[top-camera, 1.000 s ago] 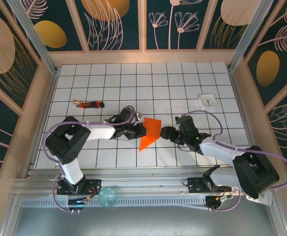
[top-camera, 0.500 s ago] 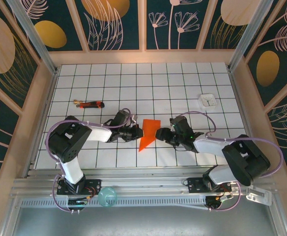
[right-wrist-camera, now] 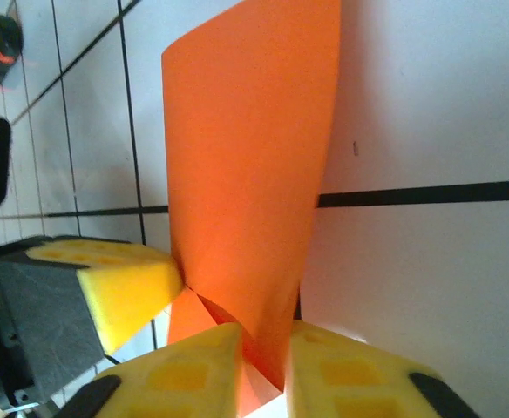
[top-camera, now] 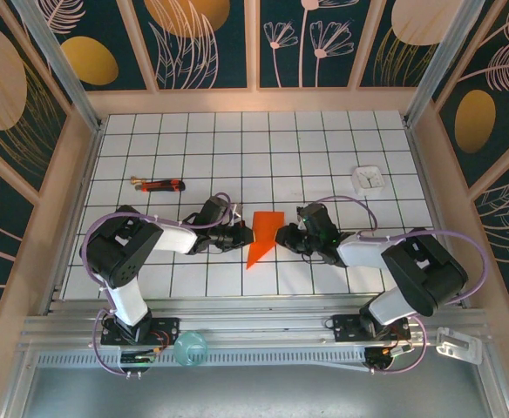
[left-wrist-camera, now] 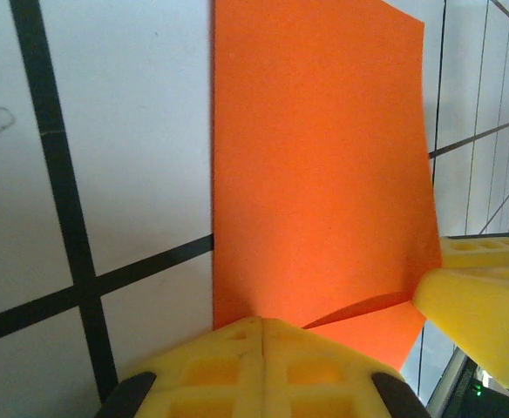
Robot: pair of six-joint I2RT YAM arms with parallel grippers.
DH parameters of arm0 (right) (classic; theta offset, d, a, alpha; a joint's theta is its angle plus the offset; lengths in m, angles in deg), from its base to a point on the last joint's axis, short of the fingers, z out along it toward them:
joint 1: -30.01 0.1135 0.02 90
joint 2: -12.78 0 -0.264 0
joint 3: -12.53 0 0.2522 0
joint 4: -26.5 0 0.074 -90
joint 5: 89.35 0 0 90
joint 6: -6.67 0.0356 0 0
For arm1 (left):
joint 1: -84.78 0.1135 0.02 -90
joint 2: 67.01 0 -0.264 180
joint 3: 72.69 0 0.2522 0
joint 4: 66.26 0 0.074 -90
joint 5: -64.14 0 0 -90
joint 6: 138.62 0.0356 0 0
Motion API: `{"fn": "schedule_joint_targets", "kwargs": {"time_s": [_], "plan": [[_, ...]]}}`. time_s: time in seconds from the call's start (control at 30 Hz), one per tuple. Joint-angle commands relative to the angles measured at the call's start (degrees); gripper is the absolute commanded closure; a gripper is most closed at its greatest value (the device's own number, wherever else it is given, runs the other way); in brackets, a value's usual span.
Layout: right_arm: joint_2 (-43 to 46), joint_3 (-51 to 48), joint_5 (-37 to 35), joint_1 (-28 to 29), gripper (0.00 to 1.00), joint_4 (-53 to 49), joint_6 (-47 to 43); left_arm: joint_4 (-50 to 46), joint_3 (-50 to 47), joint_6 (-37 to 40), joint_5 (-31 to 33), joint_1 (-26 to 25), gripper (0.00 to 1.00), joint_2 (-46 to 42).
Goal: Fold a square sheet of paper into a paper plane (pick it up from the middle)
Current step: Fold the wing for the fifth time at the center of the table.
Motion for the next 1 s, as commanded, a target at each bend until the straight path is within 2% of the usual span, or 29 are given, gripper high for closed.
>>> {"fn": "schedule_joint_targets", "kwargs": {"time_s": [0.0, 0.1, 0.27, 0.4, 0.5, 0.67, 0.8, 0.97], "plan": [[-0.1, 1.2, -0.6, 0.6, 0.85, 0.9, 0.5, -4.1, -0.9, 0.7, 0.2, 0.1, 0.96, 1.9], [0.7, 1.6, -1.7, 0.9, 0.93, -0.7, 1.2, -4.3, -0.2, 1.4, 0.4, 0.1, 0.93, 1.2], [2.2, 3.3, -3.6, 2.0, 0.99, -5.7, 5.7, -1.7, -1.5, 2.3, 1.9, -0.2, 0.74, -3.7], [3.6, 3.9, -4.2, 2.7, 1.00, -8.2, 9.7, -4.4, -3.0, 8.4, 10.0, -3.0, 0.64, -11.6], [4.4, 4.0, -4.2, 3.1, 1.00, -8.7, 12.2, -6.9, -4.1, 13.1, 16.7, -6.7, 0.60, -16.2], [5.7, 4.3, -4.6, 3.3, 1.00, -9.9, 14.9, -8.7, -5.4, 17.6, 23.0, -12.7, 0.56, -20.3], [6.5, 4.3, -4.5, 3.2, 1.00, -10.1, 16.6, -10.8, -3.9, 20.3, 28.2, -17.8, 0.52, -18.6], [6.5, 4.2, -3.0, 3.1, 1.00, -9.1, 18.3, -13.3, -1.3, 23.5, 33.4, -21.5, 0.50, -14.8]]}}
